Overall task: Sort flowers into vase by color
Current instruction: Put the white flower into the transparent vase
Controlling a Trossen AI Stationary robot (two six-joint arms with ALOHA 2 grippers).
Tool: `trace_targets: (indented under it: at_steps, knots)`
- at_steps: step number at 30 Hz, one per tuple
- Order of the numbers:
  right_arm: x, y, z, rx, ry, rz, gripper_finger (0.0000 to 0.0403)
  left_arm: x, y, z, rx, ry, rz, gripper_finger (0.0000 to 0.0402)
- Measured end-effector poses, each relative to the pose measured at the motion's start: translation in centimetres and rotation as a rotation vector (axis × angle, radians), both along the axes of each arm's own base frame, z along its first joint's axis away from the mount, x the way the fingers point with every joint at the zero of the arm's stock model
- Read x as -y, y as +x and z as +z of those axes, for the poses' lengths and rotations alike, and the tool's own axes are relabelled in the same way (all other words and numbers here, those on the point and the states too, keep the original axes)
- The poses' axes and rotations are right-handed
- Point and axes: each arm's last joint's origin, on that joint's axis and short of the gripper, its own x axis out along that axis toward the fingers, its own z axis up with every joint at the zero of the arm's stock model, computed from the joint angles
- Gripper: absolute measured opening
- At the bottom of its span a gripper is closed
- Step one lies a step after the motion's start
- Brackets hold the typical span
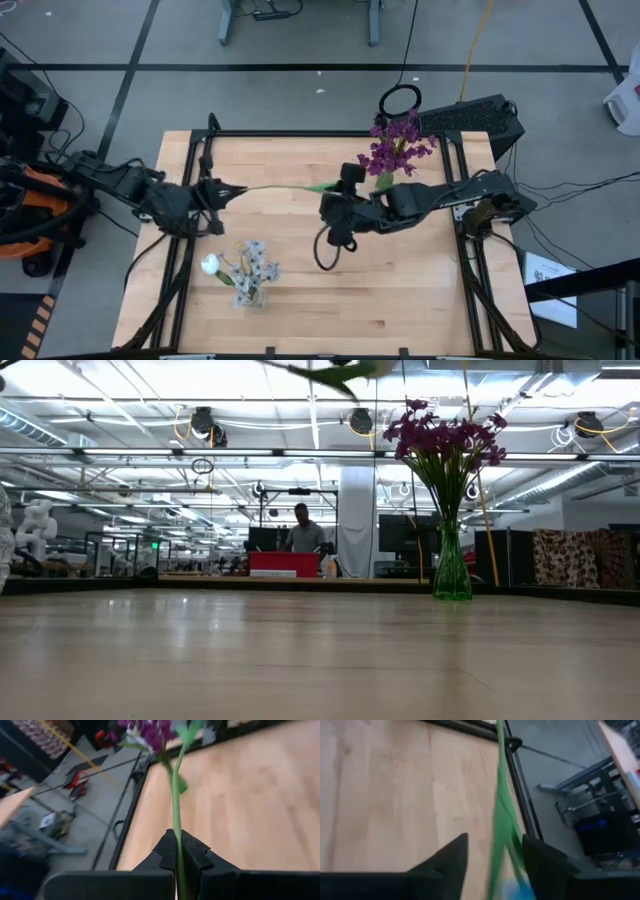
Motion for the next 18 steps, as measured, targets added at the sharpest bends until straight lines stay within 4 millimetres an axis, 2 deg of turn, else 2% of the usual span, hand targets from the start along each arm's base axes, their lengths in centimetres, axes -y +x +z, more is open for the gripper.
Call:
trace_targets:
  at_steps: [4,8,13,18]
  knots:
    - [-1.4,-2.1,0.7,0.006,0.067,-0.029,0.021,-0.6,-2.1,1.0,0.101,-0.091,-0.009,0.0008]
    - [-3.9,-4.1,0.5,0.011,0.138,-0.044,0.0229,-0.9,-3.6,1.6,0.179,-0.193,-0.011,0.0008]
    - [-7.6,-5.0,-2.2,0.125,0.129,-0.098,0.0226,-1.1,-4.1,1.9,0.275,-0.268,0.005,0.0008]
    - [-10.0,-3.8,-6.3,0.371,0.095,-0.114,0.0212,-0.8,-3.5,3.0,0.428,-0.317,-0.012,0.0008]
